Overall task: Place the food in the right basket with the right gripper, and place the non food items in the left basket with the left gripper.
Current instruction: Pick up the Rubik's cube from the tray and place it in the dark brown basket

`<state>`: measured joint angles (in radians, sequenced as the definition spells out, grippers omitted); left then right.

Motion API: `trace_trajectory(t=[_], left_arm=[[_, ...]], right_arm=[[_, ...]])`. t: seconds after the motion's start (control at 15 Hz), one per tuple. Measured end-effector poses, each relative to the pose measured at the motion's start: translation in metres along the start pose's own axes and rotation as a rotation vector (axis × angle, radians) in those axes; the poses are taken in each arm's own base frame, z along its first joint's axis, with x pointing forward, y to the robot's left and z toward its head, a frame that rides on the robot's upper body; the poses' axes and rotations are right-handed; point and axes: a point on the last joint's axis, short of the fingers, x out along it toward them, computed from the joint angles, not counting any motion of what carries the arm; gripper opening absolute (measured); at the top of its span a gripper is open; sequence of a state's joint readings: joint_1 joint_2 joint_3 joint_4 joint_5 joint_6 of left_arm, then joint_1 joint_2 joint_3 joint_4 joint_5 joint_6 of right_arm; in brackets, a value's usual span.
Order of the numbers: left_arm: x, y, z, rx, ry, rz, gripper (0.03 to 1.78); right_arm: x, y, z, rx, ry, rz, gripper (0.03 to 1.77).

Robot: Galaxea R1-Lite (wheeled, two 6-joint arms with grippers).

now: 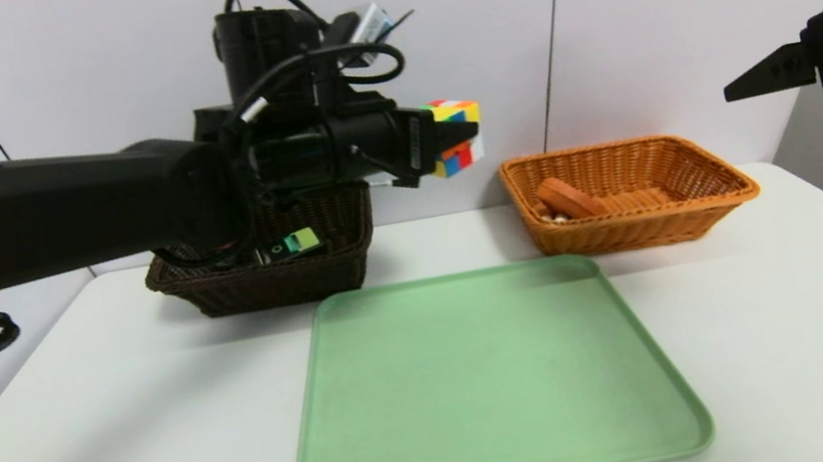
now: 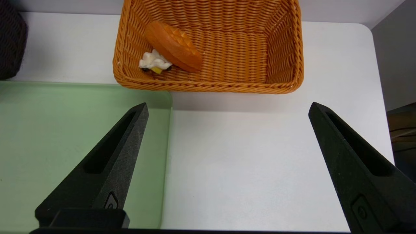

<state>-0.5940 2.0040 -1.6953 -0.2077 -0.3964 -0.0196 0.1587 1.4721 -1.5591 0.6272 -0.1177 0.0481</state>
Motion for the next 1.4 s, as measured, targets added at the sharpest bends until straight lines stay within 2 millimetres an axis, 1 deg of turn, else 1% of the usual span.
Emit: trace_trajectory(t=[0.2,0.33,0.47,0.6,0.73,0.87,1.13,1.4], left_arm=[[-0.045,0.037,0.014,-0.096,0.075,0.144,0.99],[-0.075,0.055,0.017,-0.168,0.137,0.228,0.99],[-0.096,0.070,0.012,-0.203,0.175,0.310,0.99],[-0.108,0.082,0.005,-0.214,0.197,0.430,0.99],[-0.111,0.093,-0.003,-0.230,0.216,0.481,0.99],[-0.109,0.105,-0.011,-0.232,0.212,0.509,0.99],[-0.094,0.124,-0.032,-0.238,0.225,0.538,0.99],[-0.083,0.147,-0.057,-0.245,0.230,0.567,0.99]], right_arm=[[0.003,0.000,0.000,0.000,0.007,0.001,1.70],[0.004,0.000,-0.001,-0.004,0.010,0.001,1.70],[0.005,0.001,-0.001,-0.006,0.014,0.000,1.70],[0.006,0.001,-0.001,-0.008,0.019,0.000,1.70],[0.008,0.001,-0.001,-0.008,0.022,0.003,1.70],[0.008,0.002,-0.001,-0.008,0.021,0.005,1.70],[0.006,0.002,-0.001,-0.009,0.018,0.012,1.70],[0.005,0.002,0.000,-0.008,0.015,0.012,1.70]])
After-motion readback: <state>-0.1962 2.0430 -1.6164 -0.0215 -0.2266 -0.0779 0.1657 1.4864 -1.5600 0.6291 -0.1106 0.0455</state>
